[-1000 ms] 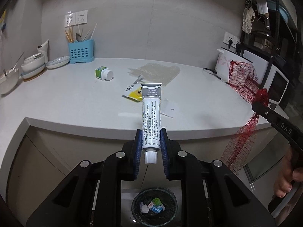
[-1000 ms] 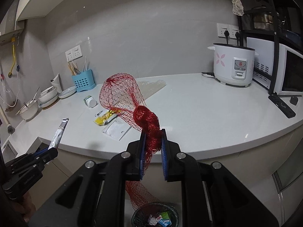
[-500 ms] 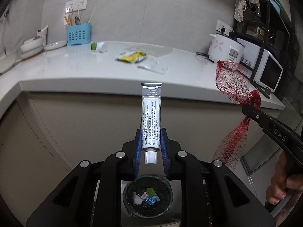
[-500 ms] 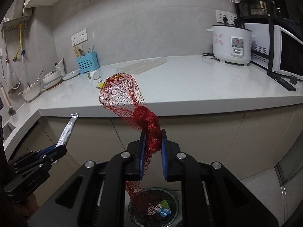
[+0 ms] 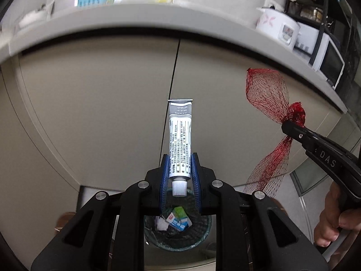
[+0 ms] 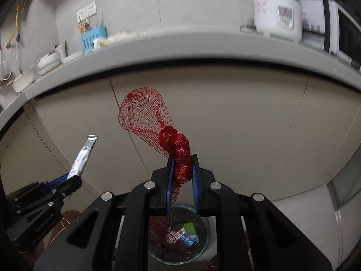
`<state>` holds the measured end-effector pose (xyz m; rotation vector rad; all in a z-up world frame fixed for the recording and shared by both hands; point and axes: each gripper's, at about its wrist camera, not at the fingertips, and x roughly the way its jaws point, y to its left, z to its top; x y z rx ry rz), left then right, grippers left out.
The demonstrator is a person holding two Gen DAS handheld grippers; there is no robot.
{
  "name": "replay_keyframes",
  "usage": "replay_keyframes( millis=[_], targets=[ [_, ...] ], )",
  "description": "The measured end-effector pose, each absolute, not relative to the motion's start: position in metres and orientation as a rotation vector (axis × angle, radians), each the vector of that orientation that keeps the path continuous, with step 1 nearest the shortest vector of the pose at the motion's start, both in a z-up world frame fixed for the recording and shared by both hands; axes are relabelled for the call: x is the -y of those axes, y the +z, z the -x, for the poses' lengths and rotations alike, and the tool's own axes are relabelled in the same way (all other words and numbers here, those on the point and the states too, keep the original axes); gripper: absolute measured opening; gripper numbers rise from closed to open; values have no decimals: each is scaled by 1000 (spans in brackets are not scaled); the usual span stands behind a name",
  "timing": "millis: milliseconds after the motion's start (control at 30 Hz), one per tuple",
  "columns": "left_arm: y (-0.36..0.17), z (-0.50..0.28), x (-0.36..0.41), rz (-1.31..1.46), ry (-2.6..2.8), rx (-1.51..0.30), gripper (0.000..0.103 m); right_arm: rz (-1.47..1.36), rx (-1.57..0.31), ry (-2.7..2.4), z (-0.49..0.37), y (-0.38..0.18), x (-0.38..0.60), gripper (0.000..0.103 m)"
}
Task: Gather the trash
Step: 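Carry the tube and red net down over the wastebasket with both tools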
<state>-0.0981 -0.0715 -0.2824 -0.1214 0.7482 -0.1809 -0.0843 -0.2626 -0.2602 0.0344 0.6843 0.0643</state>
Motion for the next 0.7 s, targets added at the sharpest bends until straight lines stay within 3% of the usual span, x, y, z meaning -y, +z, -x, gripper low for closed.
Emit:
replay_keyframes(
  millis=[700],
  targets=[
    [-442, 41, 67, 160, -122, -1034, 19, -68, -1066, 4, 28, -454, 256, 13]
  ],
)
